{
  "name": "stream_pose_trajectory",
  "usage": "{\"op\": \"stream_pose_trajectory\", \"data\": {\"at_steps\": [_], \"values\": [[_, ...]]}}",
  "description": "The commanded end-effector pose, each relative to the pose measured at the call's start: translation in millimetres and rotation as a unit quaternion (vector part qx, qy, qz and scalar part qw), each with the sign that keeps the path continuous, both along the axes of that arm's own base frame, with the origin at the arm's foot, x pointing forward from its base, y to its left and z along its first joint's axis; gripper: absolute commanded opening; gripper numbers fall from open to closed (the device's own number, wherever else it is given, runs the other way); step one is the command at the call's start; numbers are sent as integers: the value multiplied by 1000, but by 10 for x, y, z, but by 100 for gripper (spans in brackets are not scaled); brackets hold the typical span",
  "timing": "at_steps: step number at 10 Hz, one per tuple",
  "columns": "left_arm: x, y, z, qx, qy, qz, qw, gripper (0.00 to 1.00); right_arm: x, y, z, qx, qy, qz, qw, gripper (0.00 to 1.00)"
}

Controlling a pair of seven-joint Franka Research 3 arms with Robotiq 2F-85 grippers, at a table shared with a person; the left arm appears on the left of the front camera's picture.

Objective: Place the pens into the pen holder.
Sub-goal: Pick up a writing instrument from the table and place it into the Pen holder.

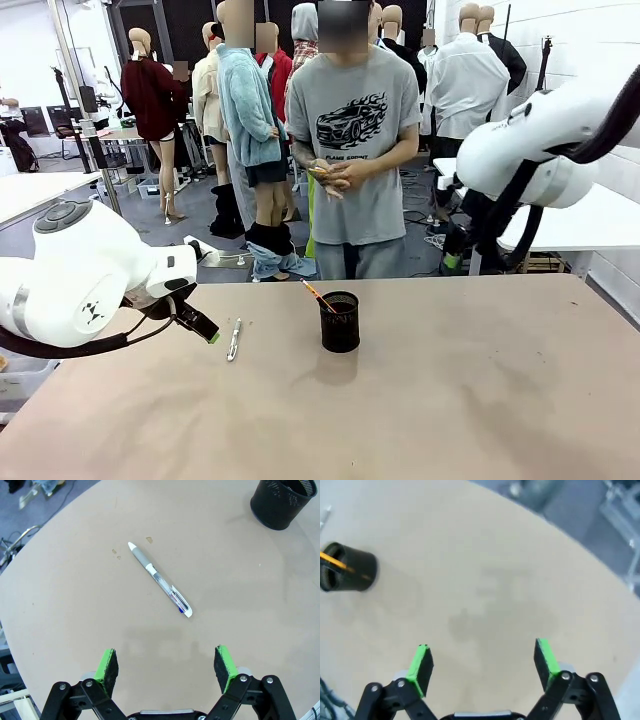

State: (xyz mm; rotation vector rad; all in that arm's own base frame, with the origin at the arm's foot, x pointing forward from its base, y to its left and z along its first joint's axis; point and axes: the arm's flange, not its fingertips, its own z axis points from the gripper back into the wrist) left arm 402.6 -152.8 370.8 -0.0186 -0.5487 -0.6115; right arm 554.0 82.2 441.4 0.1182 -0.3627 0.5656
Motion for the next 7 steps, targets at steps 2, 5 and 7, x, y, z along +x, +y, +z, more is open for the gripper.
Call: {"op": "stream_pose_trajectory", "data": {"at_steps": [2, 5, 7], "values": [[1, 20, 5, -2, 0, 2, 1000, 100, -31, 6, 64, -59, 89, -54, 993, 100], [1, 20, 5, -2, 0, 2, 1000, 100, -115, -147, -57, -99, 102, -106, 984, 100], [153, -112, 32, -1, 23, 26, 999, 100, -116, -120, -44, -80, 103, -71, 989, 100]]}}
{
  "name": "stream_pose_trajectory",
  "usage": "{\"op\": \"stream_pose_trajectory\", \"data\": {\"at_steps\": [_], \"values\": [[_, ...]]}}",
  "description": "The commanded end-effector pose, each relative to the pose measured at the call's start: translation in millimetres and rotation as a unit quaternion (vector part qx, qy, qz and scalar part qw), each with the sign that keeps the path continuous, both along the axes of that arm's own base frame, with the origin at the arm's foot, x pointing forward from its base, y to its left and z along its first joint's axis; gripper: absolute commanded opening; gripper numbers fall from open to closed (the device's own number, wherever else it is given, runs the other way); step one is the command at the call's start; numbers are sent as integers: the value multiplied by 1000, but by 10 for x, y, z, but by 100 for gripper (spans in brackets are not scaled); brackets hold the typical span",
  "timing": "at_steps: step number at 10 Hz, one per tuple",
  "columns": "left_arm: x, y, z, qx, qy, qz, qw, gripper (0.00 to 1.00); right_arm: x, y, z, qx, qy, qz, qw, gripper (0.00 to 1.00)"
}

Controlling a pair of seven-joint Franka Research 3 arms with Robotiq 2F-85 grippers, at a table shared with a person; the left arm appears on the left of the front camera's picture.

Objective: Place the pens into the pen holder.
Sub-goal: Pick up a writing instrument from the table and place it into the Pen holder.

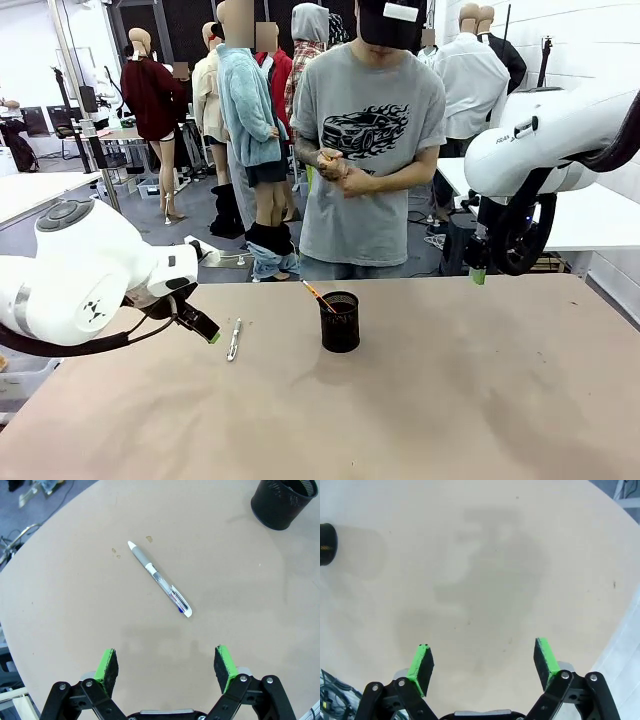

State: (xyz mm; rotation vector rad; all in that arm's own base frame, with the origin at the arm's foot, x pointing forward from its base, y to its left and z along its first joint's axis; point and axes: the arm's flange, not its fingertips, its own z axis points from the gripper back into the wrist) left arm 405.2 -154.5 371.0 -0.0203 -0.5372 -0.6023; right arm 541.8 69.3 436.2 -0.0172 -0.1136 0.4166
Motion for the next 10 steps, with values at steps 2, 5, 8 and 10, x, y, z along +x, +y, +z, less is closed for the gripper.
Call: {"op": "stream_pose_trajectory", "data": {"at_steps": [2, 5, 8, 10], "values": [[403, -319, 73, 16, 68, 61, 996, 100, 7, 9, 8, 6, -3, 10, 1000, 100], [746, -526, -73, 29, 106, 111, 988, 100, 7, 9, 8, 6, -3, 10, 1000, 100], [976, -657, -383, 56, 118, 163, 978, 100, 7, 9, 8, 6, -3, 10, 1000, 100], [1108, -663, -511, 52, 129, 175, 975, 100, 7, 9, 8, 6, -3, 10, 1000, 100]]}}
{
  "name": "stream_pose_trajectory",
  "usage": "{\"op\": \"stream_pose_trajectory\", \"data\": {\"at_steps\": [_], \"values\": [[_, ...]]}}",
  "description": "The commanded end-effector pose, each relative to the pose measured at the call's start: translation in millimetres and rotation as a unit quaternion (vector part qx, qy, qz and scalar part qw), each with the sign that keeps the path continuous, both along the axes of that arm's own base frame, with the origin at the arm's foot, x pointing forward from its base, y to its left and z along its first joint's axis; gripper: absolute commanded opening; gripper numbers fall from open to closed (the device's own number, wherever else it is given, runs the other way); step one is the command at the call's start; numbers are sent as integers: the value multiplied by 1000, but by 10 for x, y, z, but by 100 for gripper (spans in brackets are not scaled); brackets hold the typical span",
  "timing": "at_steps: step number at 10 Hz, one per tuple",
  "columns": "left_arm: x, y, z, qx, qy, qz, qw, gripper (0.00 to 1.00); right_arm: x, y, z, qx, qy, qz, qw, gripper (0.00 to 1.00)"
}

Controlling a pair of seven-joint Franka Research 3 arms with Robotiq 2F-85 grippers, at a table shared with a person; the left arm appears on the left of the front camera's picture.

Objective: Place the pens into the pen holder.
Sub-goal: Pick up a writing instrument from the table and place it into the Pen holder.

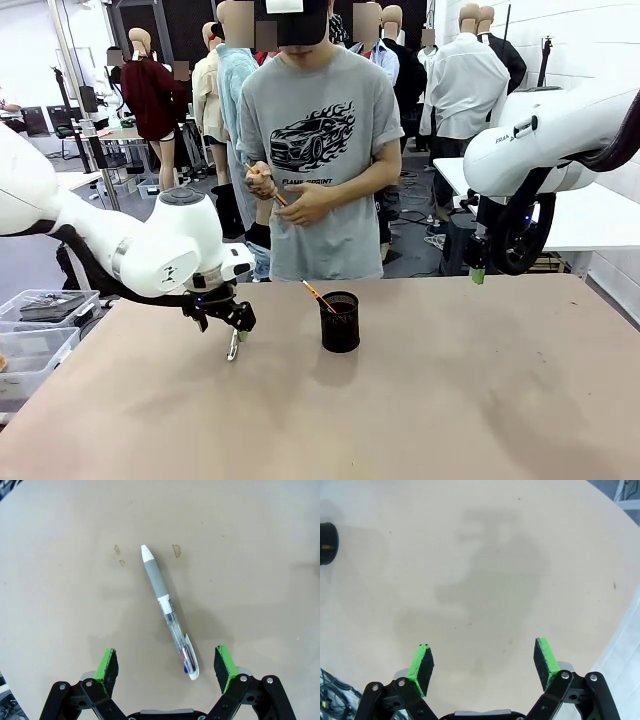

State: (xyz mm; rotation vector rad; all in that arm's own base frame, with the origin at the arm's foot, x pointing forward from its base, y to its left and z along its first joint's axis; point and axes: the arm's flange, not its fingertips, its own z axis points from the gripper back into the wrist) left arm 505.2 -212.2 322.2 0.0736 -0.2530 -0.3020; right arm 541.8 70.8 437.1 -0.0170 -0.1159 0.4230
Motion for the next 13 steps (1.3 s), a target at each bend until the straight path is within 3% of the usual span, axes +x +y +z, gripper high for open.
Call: {"op": "stream_pose_trajectory", "data": {"at_steps": [1, 5, 6, 10, 13], "values": [[168, -77, -73, 9, 6, 23, 1000, 100, 6, -5, -1, 6, -2, 6, 1000, 100], [248, -51, -179, 0, 26, 29, 999, 100, 6, -5, -1, 6, -2, 6, 1000, 100], [254, -32, -178, -8, 29, 26, 999, 84, 6, -5, -1, 6, -2, 6, 1000, 100], [279, 8, -200, -17, 54, 26, 998, 4, 6, -5, -1, 6, -2, 6, 1000, 100], [292, 14, -207, -12, 68, 24, 997, 0, 6, -5, -1, 6, -2, 6, 1000, 100]]}}
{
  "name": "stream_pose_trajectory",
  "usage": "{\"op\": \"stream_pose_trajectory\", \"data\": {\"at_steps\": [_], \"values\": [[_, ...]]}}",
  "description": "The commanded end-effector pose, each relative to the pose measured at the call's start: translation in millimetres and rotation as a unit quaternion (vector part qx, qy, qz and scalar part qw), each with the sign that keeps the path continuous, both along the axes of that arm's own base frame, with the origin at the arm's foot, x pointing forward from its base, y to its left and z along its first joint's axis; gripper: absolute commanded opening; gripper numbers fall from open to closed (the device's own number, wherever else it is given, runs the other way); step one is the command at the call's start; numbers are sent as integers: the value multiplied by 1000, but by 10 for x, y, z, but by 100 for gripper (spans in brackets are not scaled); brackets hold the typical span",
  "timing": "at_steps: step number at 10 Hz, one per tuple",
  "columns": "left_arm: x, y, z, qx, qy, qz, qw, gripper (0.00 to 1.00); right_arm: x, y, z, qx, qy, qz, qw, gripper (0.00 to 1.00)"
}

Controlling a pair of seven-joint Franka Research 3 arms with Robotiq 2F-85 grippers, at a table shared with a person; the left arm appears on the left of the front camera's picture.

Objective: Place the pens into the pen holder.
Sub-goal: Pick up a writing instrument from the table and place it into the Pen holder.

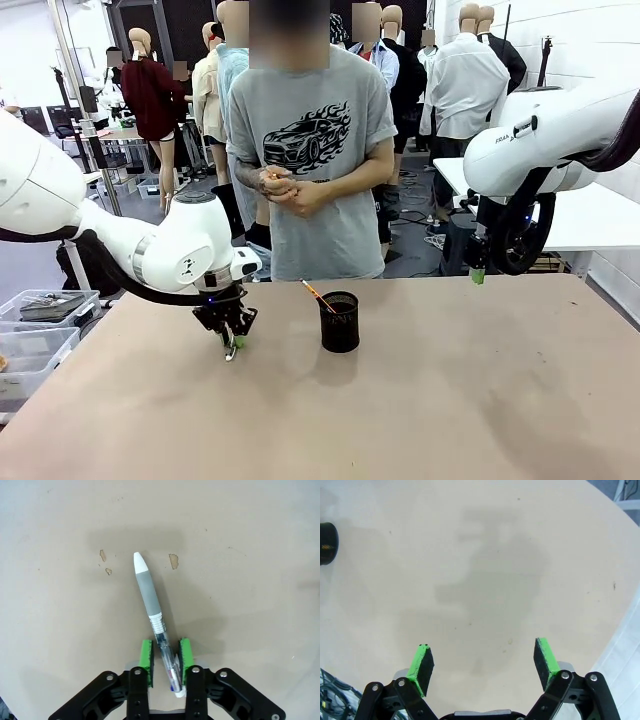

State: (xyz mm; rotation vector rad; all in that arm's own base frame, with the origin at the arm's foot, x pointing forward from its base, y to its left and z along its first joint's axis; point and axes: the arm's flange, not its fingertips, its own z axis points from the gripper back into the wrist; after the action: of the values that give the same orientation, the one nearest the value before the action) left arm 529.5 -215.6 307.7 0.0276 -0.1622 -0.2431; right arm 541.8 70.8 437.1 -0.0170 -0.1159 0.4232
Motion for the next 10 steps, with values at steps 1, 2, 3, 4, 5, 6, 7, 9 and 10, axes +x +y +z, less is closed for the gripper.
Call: {"op": "stream_pose_trajectory", "data": {"at_steps": [1, 2, 3, 4, 5, 6, 7, 9, 10], "values": [[53, 48, -69, 6, 24, -5, 1000, 0, 6, -6, -1, 6, -2, 6, 1000, 100], [55, 56, -69, 4, 28, -5, 1000, 0, 6, -6, -1, 6, -2, 6, 1000, 100], [55, 71, -72, 1, 33, -9, 999, 0, 6, -6, -1, 6, -2, 6, 1000, 100], [26, 97, -39, -17, 31, -33, 999, 0, 6, -6, -1, 6, -2, 6, 1000, 100], [-10, 183, 52, -55, 19, -67, 996, 0, 6, -6, -1, 6, -2, 6, 1000, 100], [-61, 289, 159, -107, 1, -109, 988, 0, 6, -6, -1, 6, -2, 6, 1000, 100], [-108, 387, 249, -138, -19, -130, 982, 0, 6, -6, -1, 6, -2, 6, 1000, 100], [-162, 539, 334, -159, -55, -155, 974, 0, 6, -6, -1, 6, -2, 6, 1000, 100], [-197, 587, 368, -179, -73, -178, 965, 0, 6, -6, -1, 6, -2, 6, 1000, 100]]}}
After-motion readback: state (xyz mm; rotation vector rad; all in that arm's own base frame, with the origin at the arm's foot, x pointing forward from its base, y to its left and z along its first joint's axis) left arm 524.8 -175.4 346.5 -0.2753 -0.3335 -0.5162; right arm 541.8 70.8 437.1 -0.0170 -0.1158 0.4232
